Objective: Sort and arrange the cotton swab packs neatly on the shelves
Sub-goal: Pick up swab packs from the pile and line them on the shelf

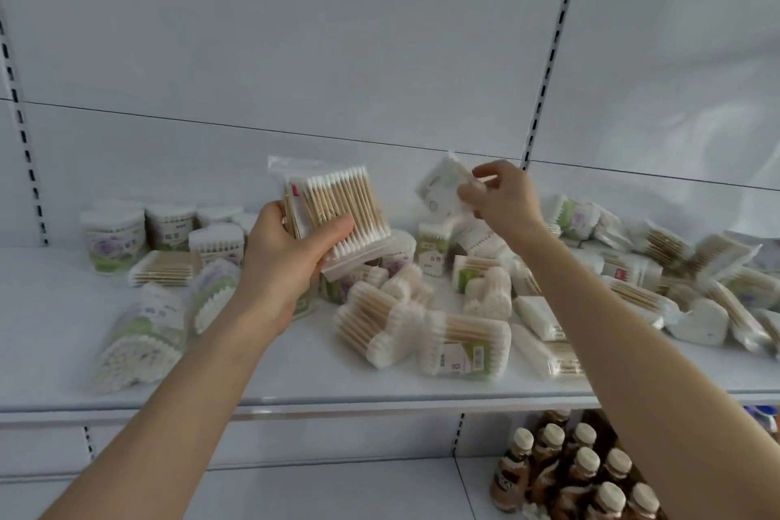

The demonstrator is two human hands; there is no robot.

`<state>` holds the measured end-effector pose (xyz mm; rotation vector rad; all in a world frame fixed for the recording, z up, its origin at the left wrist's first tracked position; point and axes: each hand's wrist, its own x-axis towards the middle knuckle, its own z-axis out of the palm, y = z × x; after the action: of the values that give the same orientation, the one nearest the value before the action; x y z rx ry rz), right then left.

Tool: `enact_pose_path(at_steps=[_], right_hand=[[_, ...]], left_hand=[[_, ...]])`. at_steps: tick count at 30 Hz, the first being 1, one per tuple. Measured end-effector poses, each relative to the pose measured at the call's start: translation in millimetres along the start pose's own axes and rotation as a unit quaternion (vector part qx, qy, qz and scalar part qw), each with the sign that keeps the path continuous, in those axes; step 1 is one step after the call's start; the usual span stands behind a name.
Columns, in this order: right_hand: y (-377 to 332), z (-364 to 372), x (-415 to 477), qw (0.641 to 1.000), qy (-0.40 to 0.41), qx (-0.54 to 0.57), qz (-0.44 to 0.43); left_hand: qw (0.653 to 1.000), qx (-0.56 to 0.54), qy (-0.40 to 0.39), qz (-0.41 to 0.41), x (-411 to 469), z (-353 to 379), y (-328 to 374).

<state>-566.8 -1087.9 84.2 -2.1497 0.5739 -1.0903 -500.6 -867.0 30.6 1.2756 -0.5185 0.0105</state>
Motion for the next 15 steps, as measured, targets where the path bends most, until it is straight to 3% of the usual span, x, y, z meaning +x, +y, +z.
enact_pose_path(at_steps=[3, 6, 15], right_hand=[[-27, -11, -17, 0.972, -0.069, 0.225, 0.005], [-46, -4, -38, 0.930, -0.162, 0.331, 0.007], [-124, 79, -113, 0.849, -0.341, 0.404, -0.013]], left_hand=[[0.999, -0.027, 0.023, -0.003, -6, -6, 7], [0.997, -0.049, 0.059, 0.006, -18, -21, 19], [0.981, -0.058, 0.181, 0.031, -79, -132, 52]])
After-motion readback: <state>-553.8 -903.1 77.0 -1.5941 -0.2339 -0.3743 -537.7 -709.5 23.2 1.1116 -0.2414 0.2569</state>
